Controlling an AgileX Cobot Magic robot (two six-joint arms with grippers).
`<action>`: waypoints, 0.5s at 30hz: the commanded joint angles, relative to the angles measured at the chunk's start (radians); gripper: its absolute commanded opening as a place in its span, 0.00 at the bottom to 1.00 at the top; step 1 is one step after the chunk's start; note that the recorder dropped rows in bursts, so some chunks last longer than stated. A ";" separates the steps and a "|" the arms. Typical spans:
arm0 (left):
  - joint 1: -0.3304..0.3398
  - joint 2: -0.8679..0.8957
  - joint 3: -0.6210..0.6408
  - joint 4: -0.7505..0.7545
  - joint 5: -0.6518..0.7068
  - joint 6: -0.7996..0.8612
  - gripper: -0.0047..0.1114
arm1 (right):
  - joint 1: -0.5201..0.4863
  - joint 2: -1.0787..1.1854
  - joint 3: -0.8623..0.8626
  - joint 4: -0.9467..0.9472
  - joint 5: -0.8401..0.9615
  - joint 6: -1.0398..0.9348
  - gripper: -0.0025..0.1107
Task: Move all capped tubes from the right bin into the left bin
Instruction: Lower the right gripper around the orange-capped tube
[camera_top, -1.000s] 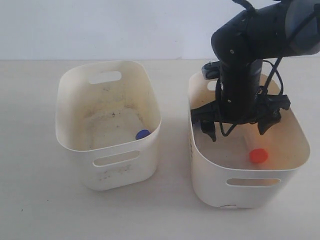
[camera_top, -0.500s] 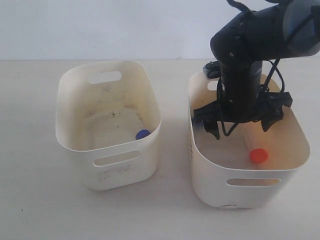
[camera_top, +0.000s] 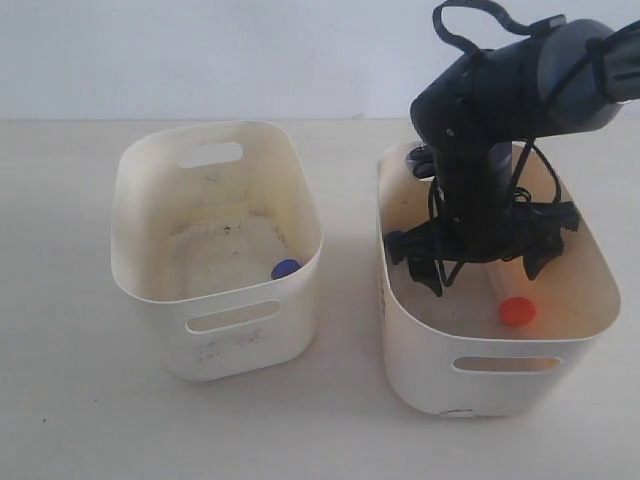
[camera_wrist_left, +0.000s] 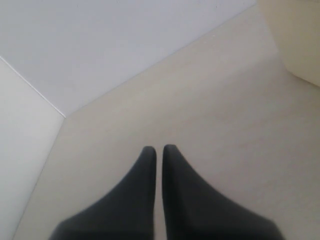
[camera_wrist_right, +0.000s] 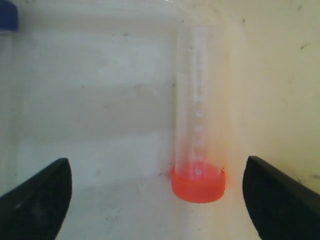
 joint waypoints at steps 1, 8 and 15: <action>-0.001 0.004 -0.004 -0.003 -0.005 -0.001 0.08 | 0.001 0.010 -0.004 -0.038 0.010 0.027 0.78; -0.001 0.004 -0.004 -0.003 -0.005 -0.001 0.08 | 0.001 0.010 -0.004 -0.040 0.009 0.045 0.73; -0.001 0.004 -0.004 -0.003 -0.005 -0.001 0.08 | 0.001 0.010 -0.004 -0.034 -0.005 0.045 0.73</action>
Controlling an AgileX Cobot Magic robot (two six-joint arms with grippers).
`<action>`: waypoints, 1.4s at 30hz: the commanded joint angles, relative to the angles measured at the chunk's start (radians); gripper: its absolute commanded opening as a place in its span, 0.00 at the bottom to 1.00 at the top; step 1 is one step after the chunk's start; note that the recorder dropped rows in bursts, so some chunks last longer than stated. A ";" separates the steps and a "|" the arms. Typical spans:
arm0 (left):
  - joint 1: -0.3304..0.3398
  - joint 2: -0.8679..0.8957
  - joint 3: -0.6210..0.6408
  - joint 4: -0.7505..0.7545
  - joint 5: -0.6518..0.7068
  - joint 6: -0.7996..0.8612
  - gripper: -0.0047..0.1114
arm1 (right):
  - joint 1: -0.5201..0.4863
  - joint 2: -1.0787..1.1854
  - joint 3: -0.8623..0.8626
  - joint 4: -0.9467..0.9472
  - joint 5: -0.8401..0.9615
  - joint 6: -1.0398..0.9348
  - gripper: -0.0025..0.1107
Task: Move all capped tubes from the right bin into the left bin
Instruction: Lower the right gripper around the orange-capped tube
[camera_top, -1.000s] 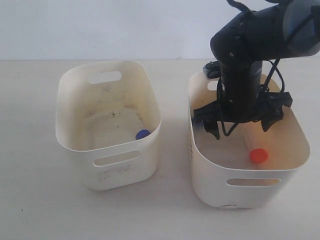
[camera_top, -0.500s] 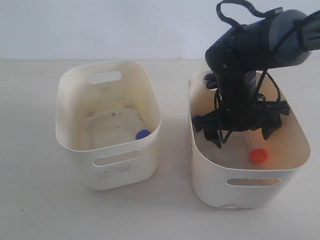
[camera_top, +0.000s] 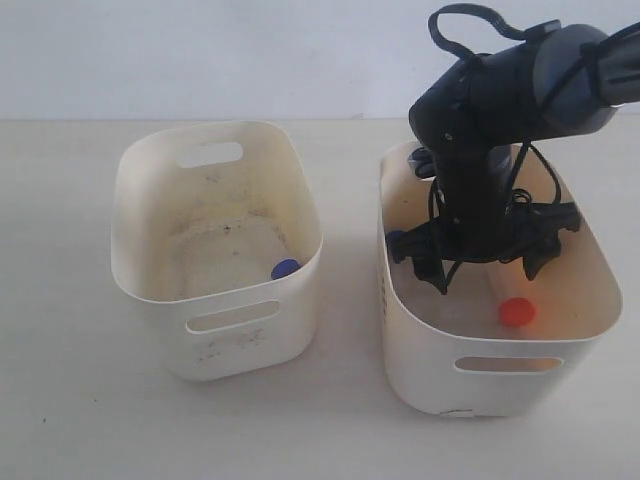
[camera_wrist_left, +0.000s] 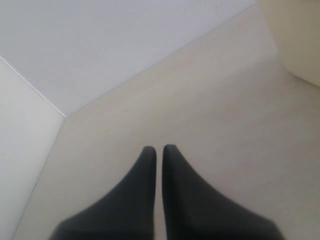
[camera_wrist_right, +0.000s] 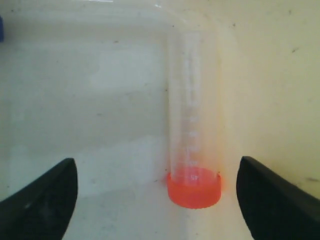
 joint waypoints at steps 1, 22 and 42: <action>-0.001 0.004 -0.004 -0.003 -0.005 -0.001 0.08 | 0.001 -0.001 -0.004 -0.007 -0.008 0.004 0.73; -0.001 0.004 -0.004 -0.003 -0.005 -0.001 0.08 | -0.001 -0.001 -0.001 0.012 0.013 0.002 0.73; -0.001 0.004 -0.004 -0.003 -0.005 -0.001 0.08 | -0.001 -0.001 0.002 0.016 -0.010 0.000 0.73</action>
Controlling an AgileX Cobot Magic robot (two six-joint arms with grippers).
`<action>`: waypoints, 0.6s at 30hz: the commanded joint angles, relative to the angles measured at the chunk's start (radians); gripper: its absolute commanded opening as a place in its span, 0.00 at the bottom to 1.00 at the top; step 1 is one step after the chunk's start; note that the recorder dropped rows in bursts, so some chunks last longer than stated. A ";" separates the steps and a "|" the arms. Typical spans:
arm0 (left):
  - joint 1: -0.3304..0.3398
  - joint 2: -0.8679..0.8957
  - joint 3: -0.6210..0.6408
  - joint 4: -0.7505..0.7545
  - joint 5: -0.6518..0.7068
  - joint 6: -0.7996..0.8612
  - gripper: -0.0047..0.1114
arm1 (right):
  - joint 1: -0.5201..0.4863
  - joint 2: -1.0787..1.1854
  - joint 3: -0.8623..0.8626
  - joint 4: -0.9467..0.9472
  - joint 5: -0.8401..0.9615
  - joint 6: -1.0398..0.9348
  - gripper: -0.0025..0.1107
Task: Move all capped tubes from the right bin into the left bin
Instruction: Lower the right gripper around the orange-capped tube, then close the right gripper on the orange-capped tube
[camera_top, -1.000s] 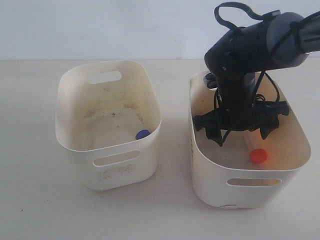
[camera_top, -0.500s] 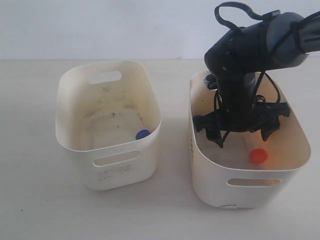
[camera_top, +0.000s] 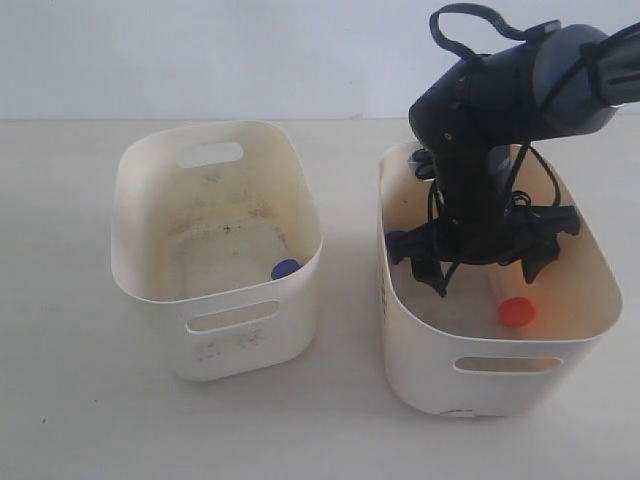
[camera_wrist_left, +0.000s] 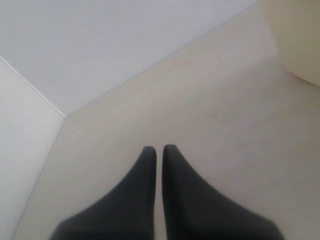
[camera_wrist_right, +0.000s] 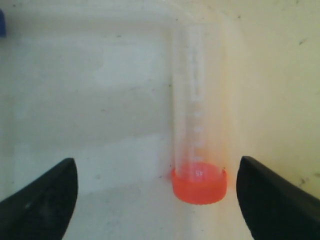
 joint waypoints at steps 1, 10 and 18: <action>-0.001 0.004 -0.004 -0.003 -0.005 -0.001 0.08 | -0.001 -0.001 0.008 0.000 -0.018 -0.001 0.73; -0.001 0.004 -0.004 -0.003 -0.005 -0.001 0.08 | -0.001 -0.001 0.059 0.007 -0.090 -0.001 0.73; -0.001 0.004 -0.004 -0.003 -0.005 -0.001 0.08 | -0.001 0.024 0.059 -0.035 -0.091 0.009 0.73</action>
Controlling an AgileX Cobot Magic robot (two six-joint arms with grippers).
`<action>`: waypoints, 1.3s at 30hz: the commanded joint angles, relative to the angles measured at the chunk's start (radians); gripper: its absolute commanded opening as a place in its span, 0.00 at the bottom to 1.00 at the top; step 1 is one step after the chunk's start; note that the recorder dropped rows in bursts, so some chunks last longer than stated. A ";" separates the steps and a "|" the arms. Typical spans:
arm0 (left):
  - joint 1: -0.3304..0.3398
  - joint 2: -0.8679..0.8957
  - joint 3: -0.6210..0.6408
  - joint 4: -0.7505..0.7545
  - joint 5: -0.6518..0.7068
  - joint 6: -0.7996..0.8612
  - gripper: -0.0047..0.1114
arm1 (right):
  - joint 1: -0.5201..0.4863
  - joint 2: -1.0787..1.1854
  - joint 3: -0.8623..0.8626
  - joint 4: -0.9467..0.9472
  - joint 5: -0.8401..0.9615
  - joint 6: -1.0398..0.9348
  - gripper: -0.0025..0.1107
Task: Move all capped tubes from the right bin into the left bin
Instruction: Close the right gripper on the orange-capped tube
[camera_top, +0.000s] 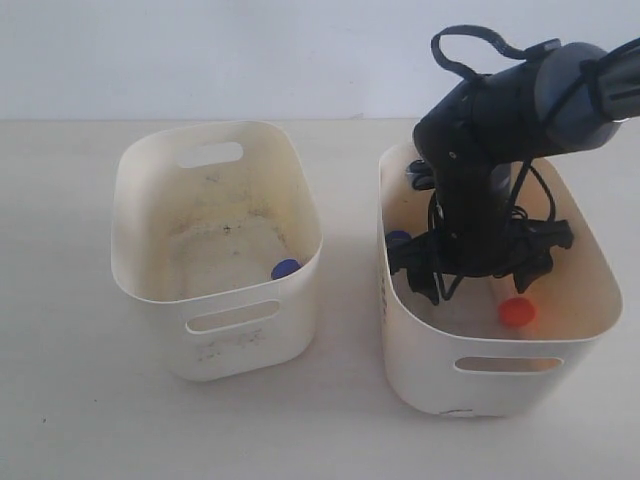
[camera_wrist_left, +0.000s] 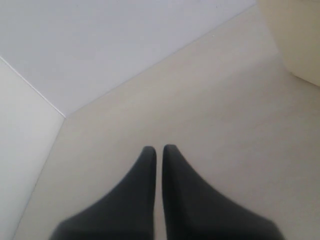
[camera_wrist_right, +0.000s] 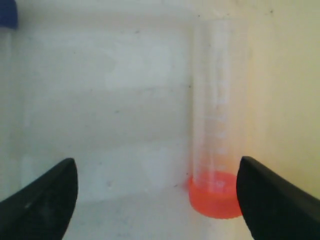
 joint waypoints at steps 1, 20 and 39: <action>-0.001 0.004 -0.004 -0.003 -0.005 -0.001 0.08 | -0.001 0.042 0.005 -0.045 0.013 0.006 0.73; -0.001 0.004 -0.004 -0.003 -0.005 -0.001 0.08 | -0.001 0.075 0.001 -0.145 0.046 0.087 0.73; -0.001 0.004 -0.004 -0.003 -0.005 -0.001 0.08 | -0.001 0.077 0.001 -0.154 0.086 0.114 0.59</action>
